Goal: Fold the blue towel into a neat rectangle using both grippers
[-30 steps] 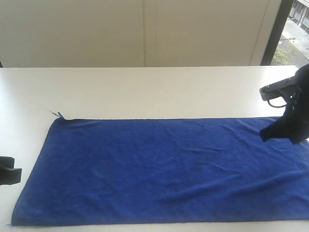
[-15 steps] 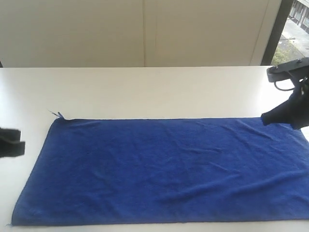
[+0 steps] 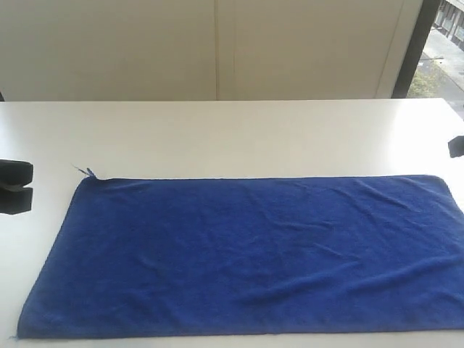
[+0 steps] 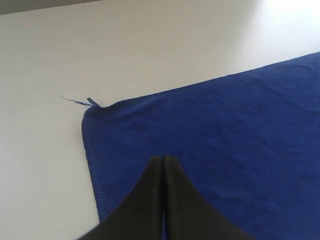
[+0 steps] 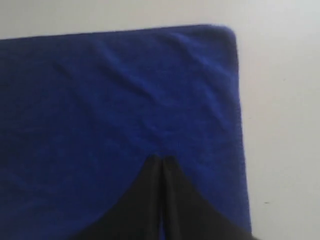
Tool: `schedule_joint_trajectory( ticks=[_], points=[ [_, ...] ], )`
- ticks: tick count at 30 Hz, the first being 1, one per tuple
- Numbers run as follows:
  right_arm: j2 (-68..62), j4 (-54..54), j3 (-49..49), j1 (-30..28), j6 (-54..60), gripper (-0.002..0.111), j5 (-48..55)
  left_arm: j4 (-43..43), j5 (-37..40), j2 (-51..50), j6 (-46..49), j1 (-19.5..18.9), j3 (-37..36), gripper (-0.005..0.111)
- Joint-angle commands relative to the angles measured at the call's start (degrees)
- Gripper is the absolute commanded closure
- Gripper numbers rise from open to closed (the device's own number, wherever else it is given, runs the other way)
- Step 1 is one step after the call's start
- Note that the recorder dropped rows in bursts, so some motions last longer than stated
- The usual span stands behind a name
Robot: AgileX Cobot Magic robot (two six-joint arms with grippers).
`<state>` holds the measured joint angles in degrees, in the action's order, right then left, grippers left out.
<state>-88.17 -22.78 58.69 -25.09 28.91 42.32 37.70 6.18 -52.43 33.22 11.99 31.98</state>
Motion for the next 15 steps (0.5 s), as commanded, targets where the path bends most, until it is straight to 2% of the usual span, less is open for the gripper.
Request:
schedule_joint_trajectory(
  ticks=[1,4,10,15],
  points=[
    [-7.69,-1.97,-0.42,-2.52,4.23,0.108,2.16,0.49,2.46,-0.13,0.25,0.31,-0.52,0.107],
    [-12.56,0.28,0.63,-2.52,3.96,0.103,2.43,0.49,3.07,-0.13,0.25,0.31,-0.52,0.107],
    [-17.38,8.31,2.73,-2.52,-2.26,0.067,-1.61,0.49,3.92,-0.13,0.25,0.31,-0.52,0.107],
    [-19.00,14.65,4.66,-2.52,-8.58,0.066,-4.16,0.49,3.89,-0.24,0.25,0.31,-0.52,0.107]
  ],
)
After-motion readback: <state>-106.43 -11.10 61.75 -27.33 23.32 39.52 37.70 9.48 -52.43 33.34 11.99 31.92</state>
